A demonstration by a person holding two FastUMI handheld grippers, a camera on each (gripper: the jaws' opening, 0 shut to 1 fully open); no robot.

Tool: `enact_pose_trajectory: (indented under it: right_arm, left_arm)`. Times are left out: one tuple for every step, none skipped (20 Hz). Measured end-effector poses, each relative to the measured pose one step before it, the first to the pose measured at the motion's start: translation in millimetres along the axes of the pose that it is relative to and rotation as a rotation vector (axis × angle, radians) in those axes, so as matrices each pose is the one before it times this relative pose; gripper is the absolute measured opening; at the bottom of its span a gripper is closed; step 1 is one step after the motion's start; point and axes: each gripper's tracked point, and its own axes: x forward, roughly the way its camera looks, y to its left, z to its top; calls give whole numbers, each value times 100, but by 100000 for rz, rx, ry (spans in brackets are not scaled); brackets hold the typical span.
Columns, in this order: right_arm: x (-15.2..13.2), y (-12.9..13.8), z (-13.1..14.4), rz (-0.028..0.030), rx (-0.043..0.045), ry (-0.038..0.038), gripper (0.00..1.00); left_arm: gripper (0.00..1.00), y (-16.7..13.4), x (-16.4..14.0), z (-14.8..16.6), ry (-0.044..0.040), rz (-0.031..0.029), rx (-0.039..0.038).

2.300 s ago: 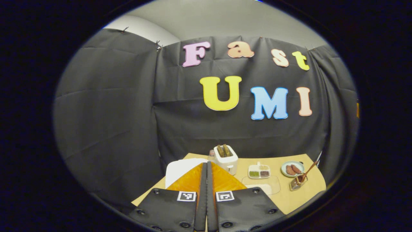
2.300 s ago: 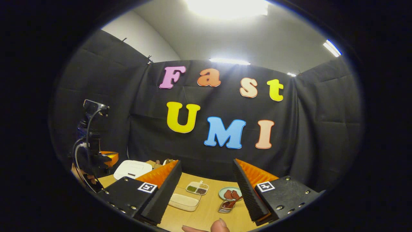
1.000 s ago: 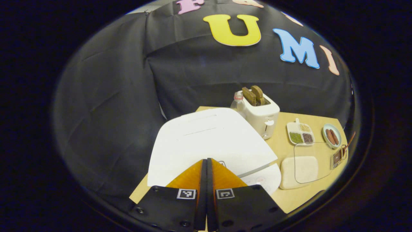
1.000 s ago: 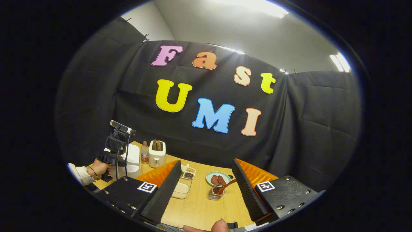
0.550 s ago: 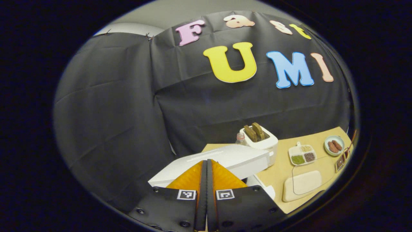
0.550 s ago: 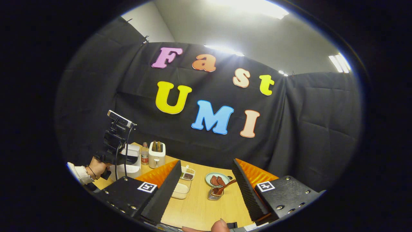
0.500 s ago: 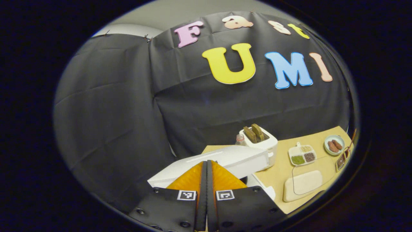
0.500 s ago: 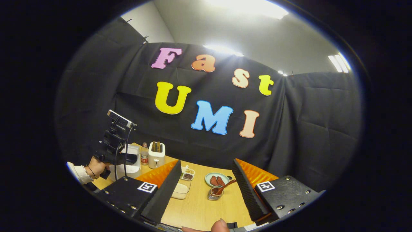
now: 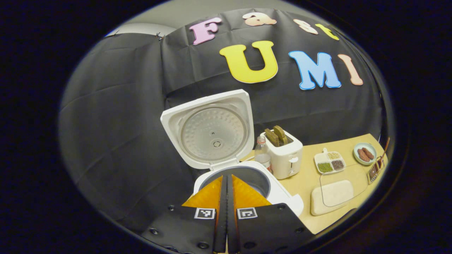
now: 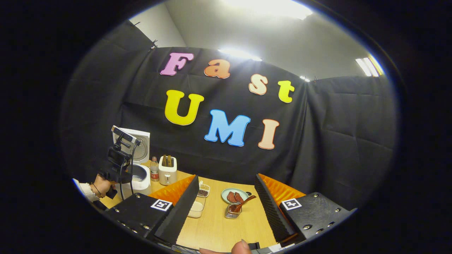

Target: Close the left gripper, press the button to open the rice cooker; take a wooden spoon from the chopstick holder with the right hand, scoop a spoonful of rice and pour it into the rice cooker, then put the wooden spoon back into the chopstick holder.

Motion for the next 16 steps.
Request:
enact_pose_trajectory:
  right_arm:
    - [170, -300, -11, -915, 253, 48, 96]
    - [216, -423, -66, -811, 177, -184, 96]
    - [329, -539, -132, -1371, -171, -172, 96]
    - [407, -641, -319, -1962, -954, 207, 97]
    - [494, -745, -232, -1870, -1227, -46, 97]
    - [548, -397, -356, -797, -940, -160, 97]
    - [643, -207, -372, 313, -824, -8, 97]
    - [868, -287, -652, 496, -419, 670, 96]
    - [927, -246, -692, 828, -125, 732, 96]
    - [1070, -412, -732, 743, -225, 1054, 96]
    - [1161, -309, -988, 1222, -127, 1740, 96]
    - [1348, -224, -981, 1799, 33, 1307, 96]
    - [1242, -341, -875, 1740, 174, 1193, 97]
    - [1306, -600, -933, 1527, -73, 1564, 97]
    - [1147, -629, -1027, 1318, -200, 1564, 97]
    - [1323, -748, -688, 1213, 274, 515, 97]
  left_arm:
    - [9, 11, -42, -267, 793, 74, 84]
    - [9, 109, -364, -170, 287, -285, -361]
    - [9, 34, -347, 77, 124, -440, -482]
    - [9, -45, -481, -131, -20, -323, -363]
    - [9, -87, -366, -35, -111, -926, -242]
    - [9, -63, -371, -132, 28, -576, -285]
    - [9, -70, -442, -99, 84, -494, -115]
    - [9, -71, -549, -239, 352, -243, -157]
    - [9, 129, -490, -74, 733, 238, -402]
    - [9, -40, -466, -377, 707, 191, -831]
    - [10, -25, -631, -364, 514, 339, -1373]
    - [10, -126, -497, -286, 433, -279, -1337]
    - [10, -172, -625, -193, 152, 69, -643]
    - [10, 168, -708, -387, 743, 1861, 309]
    - [10, 356, -705, -408, 1386, 2659, 702]
    - [10, -1, -1050, -284, 399, 1949, -193]
